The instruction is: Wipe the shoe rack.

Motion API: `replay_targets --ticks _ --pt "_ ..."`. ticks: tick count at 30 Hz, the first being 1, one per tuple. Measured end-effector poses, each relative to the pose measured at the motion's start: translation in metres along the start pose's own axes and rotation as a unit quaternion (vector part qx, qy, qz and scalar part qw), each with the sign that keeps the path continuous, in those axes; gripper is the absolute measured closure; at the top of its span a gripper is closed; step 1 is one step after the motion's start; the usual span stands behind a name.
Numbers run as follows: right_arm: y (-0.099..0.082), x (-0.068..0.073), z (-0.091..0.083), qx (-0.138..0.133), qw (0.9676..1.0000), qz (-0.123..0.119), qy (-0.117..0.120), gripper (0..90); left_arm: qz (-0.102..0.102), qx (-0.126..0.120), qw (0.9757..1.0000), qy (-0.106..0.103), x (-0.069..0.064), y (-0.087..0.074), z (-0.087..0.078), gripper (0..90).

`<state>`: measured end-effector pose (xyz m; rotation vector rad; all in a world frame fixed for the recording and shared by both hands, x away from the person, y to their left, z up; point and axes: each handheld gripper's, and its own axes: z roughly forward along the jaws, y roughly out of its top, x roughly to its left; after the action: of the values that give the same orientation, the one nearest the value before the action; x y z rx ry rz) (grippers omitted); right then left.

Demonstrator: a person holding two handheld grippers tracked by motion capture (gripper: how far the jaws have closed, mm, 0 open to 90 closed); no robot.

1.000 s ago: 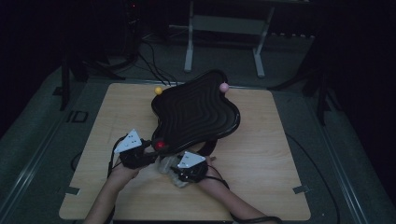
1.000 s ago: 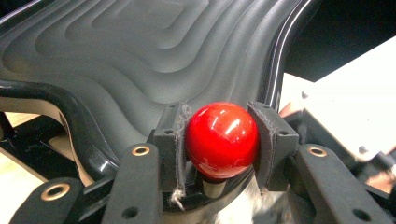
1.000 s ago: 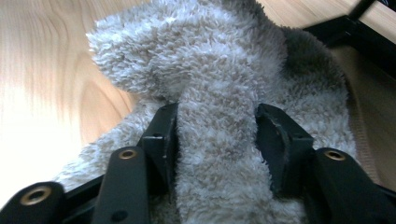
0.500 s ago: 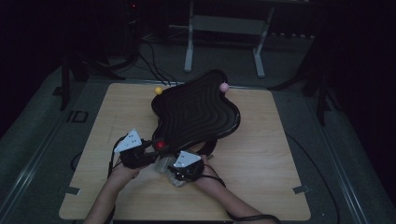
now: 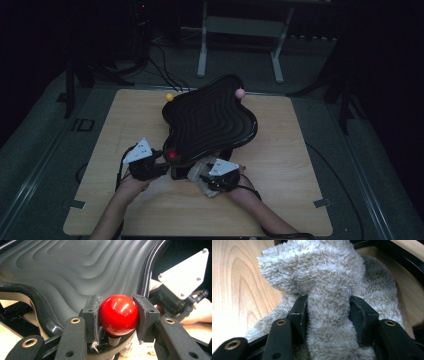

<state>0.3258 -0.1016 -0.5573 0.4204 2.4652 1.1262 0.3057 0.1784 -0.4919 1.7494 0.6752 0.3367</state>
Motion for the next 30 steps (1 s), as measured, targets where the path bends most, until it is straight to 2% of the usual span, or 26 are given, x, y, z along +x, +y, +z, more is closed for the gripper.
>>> replay_targets --ticks 2,6,8,11,13,18,20,22,23,25,30 --pt "0.006 0.006 0.006 -0.003 1.0 -0.004 0.008 51.1 0.0 0.001 1.0 0.0 0.0 0.0 0.0 59.2" --pt "0.028 0.032 0.028 -0.009 0.9996 -0.02 0.017 50.8 0.0 0.0 1.0 -0.001 0.0 0.0 0.0 59.3" --pt "0.034 0.038 0.033 -0.006 0.9997 -0.022 0.01 50.7 -0.001 -0.001 1.0 0.001 0.0 -0.001 -0.001 59.3" --pt "0.031 0.034 0.03 -0.006 0.9997 -0.019 0.016 52.5 0.0 0.0 1.0 0.0 0.0 0.0 -0.001 59.3" --pt "0.025 0.028 0.023 0.001 0.9996 -0.028 0.009 53.2 0.001 0.0 1.0 0.001 0.0 0.0 -0.001 59.3" --pt "-0.005 -0.007 -0.005 0.006 0.9999 -0.01 -0.003 52.7 0.0 0.001 1.0 -0.004 0.001 0.0 0.0 59.2" --pt "-0.013 -0.018 -0.013 0.01 0.9999 0.0 -0.003 52.7 -0.002 -0.002 1.0 -0.005 0.001 -0.001 0.001 59.2" --pt "-0.016 -0.024 -0.016 0.009 0.9999 0.009 0.008 52.6 -0.003 -0.001 1.0 -0.007 0.001 0.0 0.001 59.2" --pt "-0.015 -0.024 -0.015 0.008 0.9998 0.013 0.01 52.2 -0.005 -0.001 1.0 -0.008 0.001 0.0 0.001 59.2" --pt "-0.01 -0.02 -0.01 0.006 0.9999 0.004 0.015 51.6 -0.004 -0.001 1.0 -0.007 0.001 0.0 0.001 59.2" --pt "0.011 0.003 0.013 -0.005 0.9993 -0.022 0.03 51.7 -0.006 -0.001 1.0 -0.006 0.001 -0.001 0.001 59.2"
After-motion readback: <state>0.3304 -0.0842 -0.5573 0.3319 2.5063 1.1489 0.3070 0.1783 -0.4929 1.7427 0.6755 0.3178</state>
